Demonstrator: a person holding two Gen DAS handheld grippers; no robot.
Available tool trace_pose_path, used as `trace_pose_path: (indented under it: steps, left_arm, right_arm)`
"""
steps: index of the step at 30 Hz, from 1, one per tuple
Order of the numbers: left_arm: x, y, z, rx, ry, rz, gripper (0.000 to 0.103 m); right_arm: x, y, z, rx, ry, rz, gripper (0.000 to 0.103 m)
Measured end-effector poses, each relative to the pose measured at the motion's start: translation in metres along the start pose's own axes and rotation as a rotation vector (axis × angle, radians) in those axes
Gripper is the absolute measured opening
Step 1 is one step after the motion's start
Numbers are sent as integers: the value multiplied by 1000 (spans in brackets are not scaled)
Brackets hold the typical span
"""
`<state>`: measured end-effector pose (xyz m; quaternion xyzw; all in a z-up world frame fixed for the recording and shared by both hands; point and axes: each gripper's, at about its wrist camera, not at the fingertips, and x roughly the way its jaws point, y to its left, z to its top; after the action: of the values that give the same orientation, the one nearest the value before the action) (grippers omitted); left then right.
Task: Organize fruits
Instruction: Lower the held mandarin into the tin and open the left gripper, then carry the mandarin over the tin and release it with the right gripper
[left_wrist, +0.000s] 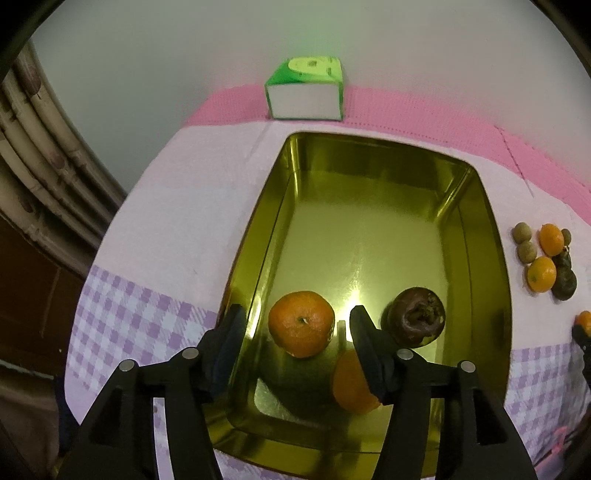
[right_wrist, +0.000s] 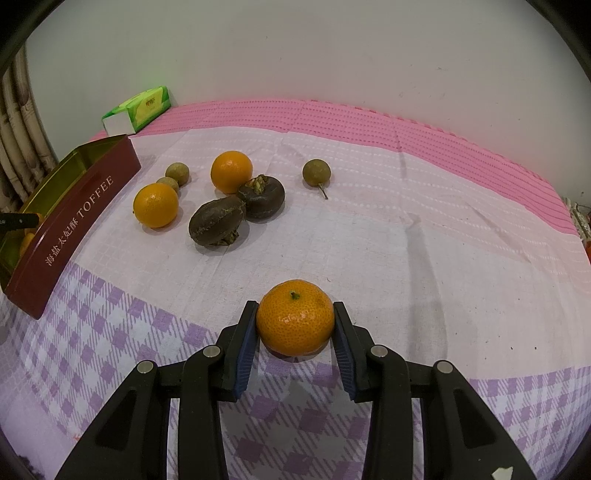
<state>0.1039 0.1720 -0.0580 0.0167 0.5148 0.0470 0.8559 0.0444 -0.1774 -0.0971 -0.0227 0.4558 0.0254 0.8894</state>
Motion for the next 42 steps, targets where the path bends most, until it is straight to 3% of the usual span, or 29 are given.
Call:
trace_pose_path:
  steps: [10,15,21,29,35,42]
  left_arm:
    - [-40,1,-3,36,-136,64,73]
    - [-53,7,-5,37,-174,84,77]
    - [-64,26,-11,-2,-180,90,77]
    - [-74,66,-16,-133,-189,71,83]
    - [-72,76,-16,-180,-178,50,83]
    - [-69,76,-16,-185,-159,50,84]
  right_arm:
    - [-3,3,4,5,18,1,35]
    - [-18,19,23,-15,-16,47,35]
    - [-41,79,53,-110,-70,185,35]
    - [-44,172,66,-259,-57,336,35]
    - [-29,218,73,-343,-14,341,35]
    - [-17,239,68,-399,39,331,35]
